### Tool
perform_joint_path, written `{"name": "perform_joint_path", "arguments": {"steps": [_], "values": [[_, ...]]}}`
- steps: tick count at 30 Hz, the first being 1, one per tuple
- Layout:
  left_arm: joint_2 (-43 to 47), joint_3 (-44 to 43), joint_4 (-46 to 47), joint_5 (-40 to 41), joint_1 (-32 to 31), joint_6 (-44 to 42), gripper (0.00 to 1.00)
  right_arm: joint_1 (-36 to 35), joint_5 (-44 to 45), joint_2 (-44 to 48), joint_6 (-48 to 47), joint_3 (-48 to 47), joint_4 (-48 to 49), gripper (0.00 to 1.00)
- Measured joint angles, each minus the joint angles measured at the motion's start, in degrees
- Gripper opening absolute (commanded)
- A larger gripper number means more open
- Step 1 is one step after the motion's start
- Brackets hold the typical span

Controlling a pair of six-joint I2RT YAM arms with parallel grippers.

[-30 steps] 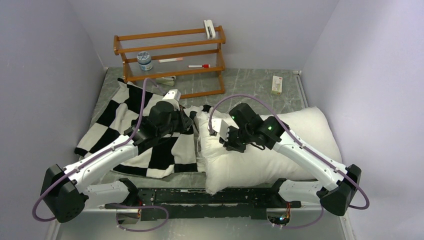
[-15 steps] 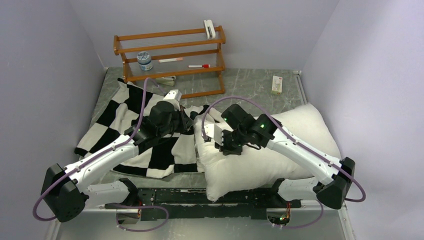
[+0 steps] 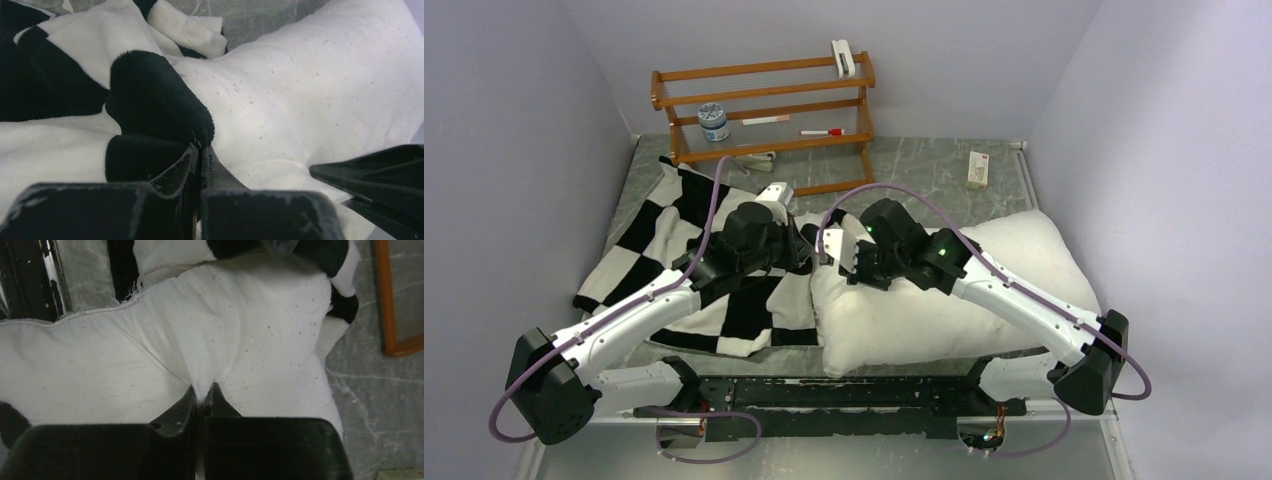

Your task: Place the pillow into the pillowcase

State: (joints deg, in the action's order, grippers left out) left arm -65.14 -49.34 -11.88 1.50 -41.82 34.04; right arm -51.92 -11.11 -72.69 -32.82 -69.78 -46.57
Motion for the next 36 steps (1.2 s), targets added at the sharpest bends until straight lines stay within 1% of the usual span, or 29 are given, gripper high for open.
{"name": "perform_joint_path", "arguments": {"steps": [6, 11, 16, 20, 22, 26, 28, 29, 31, 36], "values": [[0.02, 0.0, -0.46, -3.02, 0.02, -0.66, 0.05, 0.02, -1.9, 0.22, -2.34, 1.22, 5.88, 0.0], [-0.11, -0.02, -0.48, -4.74, 0.04, -1.38, 0.05, 0.0, -5.62, 0.33, -5.46, 1.01, 6.95, 0.0], [-1.11, -1.33, -1.44, -5.84, 0.07, -2.32, 0.05, 0.0, -3.5, 0.74, -8.15, 3.17, 10.29, 0.0], [-1.36, -2.84, -3.1, -6.62, 0.11, -3.13, 0.05, 0.83, -0.17, 0.68, -8.41, 7.21, 16.48, 0.0], [-1.27, -3.19, -3.91, -6.84, 0.11, -3.34, 0.05, 2.08, -0.07, 0.72, -7.8, 8.81, 19.65, 0.0], [-0.83, -3.21, -5.35, -7.56, 0.11, -3.43, 0.05, 4.39, -1.86, 2.03, -5.35, 14.27, 29.14, 0.0], [-0.72, -3.34, -6.16, -7.8, 0.11, -3.52, 0.11, 5.01, -3.23, 2.86, -3.69, 16.26, 32.72, 0.0], [-0.72, -3.61, -7.08, -7.8, 0.11, -3.67, 0.2, 5.44, -3.98, 3.32, -2.73, 17.27, 34.67, 0.0], [-0.68, -4.15, -8.85, -7.5, 0.11, -4.09, 0.33, 6.49, -5.44, 4.07, -0.96, 19.02, 37.83, 0.0], [1.42, -4.92, -13.44, -4.9, 0.11, -4.31, 0.51, 9.92, -10.25, 4.52, 5.68, 23.76, 46.93, 0.0]]}}
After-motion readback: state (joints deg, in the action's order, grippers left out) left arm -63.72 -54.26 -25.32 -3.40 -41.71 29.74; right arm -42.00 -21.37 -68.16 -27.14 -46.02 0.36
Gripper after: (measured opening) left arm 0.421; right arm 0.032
